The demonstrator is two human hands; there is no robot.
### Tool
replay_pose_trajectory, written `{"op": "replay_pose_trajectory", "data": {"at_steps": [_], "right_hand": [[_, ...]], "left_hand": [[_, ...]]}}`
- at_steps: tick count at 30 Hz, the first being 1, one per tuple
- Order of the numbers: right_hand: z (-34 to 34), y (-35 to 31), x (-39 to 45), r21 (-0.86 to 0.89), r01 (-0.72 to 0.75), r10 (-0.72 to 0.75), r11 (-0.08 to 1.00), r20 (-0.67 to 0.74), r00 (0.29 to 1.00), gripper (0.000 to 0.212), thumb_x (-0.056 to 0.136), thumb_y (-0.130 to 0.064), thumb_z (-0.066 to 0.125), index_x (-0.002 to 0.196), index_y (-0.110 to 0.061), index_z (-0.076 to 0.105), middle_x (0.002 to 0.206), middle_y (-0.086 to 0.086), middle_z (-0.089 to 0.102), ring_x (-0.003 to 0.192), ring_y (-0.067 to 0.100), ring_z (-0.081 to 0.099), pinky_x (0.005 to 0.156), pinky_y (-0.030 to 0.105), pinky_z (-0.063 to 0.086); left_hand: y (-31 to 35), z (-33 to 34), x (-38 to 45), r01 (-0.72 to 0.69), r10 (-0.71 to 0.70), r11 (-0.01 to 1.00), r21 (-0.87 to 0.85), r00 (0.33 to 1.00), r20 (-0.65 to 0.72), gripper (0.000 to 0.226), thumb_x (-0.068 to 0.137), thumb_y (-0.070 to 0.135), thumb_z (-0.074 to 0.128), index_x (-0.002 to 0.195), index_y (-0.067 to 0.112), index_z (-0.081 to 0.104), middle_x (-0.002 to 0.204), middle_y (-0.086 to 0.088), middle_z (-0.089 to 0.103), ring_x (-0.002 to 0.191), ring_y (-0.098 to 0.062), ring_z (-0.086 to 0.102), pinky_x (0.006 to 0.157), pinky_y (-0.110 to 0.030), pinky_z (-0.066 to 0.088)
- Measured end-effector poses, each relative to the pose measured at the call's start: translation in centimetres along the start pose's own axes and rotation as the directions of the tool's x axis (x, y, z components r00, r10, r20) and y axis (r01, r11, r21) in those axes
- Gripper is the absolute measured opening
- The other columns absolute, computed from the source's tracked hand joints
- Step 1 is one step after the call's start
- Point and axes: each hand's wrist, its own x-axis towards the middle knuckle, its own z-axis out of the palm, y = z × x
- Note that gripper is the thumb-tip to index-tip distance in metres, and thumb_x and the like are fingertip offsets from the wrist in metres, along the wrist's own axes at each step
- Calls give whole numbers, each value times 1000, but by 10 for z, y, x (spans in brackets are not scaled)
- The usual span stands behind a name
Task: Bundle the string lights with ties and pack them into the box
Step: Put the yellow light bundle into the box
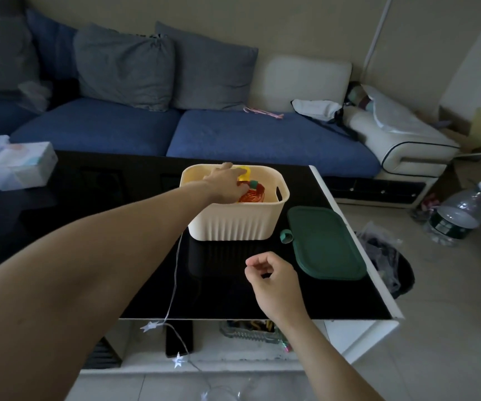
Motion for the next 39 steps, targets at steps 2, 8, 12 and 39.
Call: {"op": "replay_pose_trajectory", "data": {"at_steps": [2,8,12,39], "right_hand": [[0,2,-1,-6,5,-5,1000,10,1000,9,93,-12,66,95,-19,69,91,-9,69,87,-4,61,73,10,49],[-5,12,10,-9,-19,19,1000,21,1000,9,93,-12,66,93,-21,69,89,-9,69,86,-3,61,74,10,49],[-5,17,13,-18,-13,13,1000,20,1000,9,92,-12,67,94,-21,69,90,-9,69,87,-4,61,75,9,49],[41,-15,-36,-347,49,160,936,546,822,41,93,-34,68,130,-18,59,107,-6,62,95,12,64,85,28,55]], "left_hand": [[6,5,6,-32,20,996,84,990,136,52,102,49,38,150,29,38,156,-9,35,141,-36,31,116,-49,20],[13,11,18,119,-120,993,20,953,278,58,93,68,38,131,30,60,140,-6,52,128,-30,46,108,-47,31],[11,16,18,31,-42,985,-172,997,-61,27,95,32,51,112,24,70,124,2,64,128,-22,47,118,-48,13],[-110,101,-180,-81,91,931,357,996,-13,13,98,14,49,105,18,59,107,0,60,106,-21,53,86,-28,37]]}}
